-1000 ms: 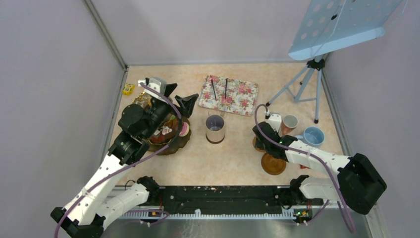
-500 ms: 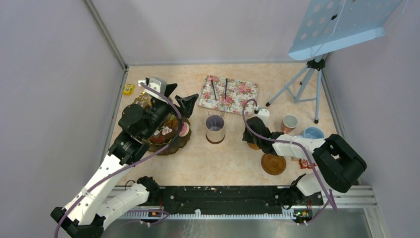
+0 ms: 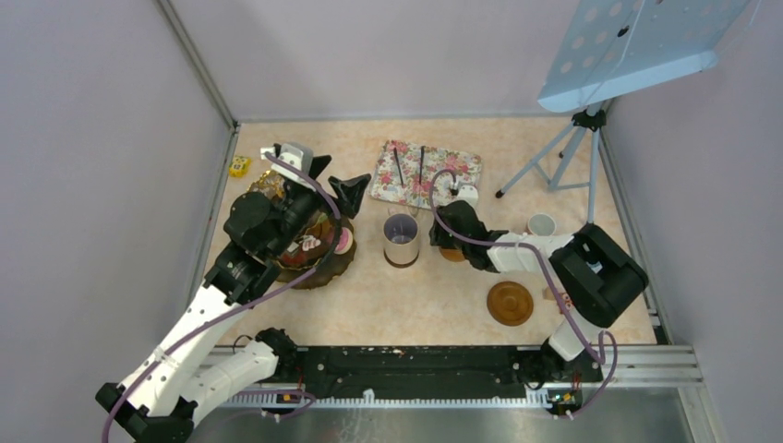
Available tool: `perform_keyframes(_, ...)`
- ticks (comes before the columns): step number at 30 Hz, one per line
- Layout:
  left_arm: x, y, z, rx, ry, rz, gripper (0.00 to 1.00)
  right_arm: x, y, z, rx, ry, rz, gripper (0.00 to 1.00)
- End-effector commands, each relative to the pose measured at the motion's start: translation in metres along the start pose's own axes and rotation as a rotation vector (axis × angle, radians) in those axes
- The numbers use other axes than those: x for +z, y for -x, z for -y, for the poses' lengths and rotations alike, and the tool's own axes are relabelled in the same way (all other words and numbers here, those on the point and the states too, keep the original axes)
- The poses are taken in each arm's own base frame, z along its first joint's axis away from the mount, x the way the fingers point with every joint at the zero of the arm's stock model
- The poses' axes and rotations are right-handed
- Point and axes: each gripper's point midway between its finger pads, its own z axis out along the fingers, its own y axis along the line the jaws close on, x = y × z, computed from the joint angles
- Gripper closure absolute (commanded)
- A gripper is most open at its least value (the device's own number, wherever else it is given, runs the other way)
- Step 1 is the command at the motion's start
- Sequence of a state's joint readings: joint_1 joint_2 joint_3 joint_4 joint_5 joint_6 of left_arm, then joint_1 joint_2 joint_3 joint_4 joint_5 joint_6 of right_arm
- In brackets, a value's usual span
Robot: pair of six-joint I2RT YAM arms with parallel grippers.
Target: Serve the afternoon tea
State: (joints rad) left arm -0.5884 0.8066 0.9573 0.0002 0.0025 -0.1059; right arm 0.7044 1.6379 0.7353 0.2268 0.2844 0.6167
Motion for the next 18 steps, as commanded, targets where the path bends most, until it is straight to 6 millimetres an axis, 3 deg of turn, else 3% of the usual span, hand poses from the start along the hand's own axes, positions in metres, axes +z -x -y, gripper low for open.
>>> perform_keyframes(1, 0.003, 0.011, -0.004, 0.0, 0.022, 0.045, 0.01, -0.004, 0.045, -0.03, -0.025, 0.095, 0.096, 0.55)
perform_keyframes(4, 0.003, 0.012, -0.002, -0.001, 0.008, 0.046, 0.01, -0.027, 0.065, -0.027, -0.057, 0.09, 0.148, 0.51)
perform_keyframes(7, 0.002, 0.012, -0.004, 0.002, 0.022, 0.046, 0.01, -0.054, 0.077, -0.001, -0.083, -0.019, 0.187, 0.45)
perform_keyframes(10, 0.002, 0.014, -0.002, -0.002, 0.009, 0.052, 0.01, -0.082, 0.079, 0.039, -0.105, -0.183, 0.203, 0.44)
perform_keyframes(11, 0.001, 0.015, -0.001, -0.003, 0.006, 0.057, 0.01, -0.094, 0.076, 0.064, -0.108, -0.293, 0.205, 0.42)
perform_keyframes(14, 0.004, 0.01, -0.002, -0.005, 0.012, 0.04, 0.01, -0.131, 0.072, 0.114, -0.038, -0.524, 0.229, 0.34)
perform_keyframes(18, 0.003, 0.011, 0.004, -0.009, -0.025, 0.045, 0.01, -0.161, 0.058, 0.156, 0.044, -0.69, 0.222, 0.29)
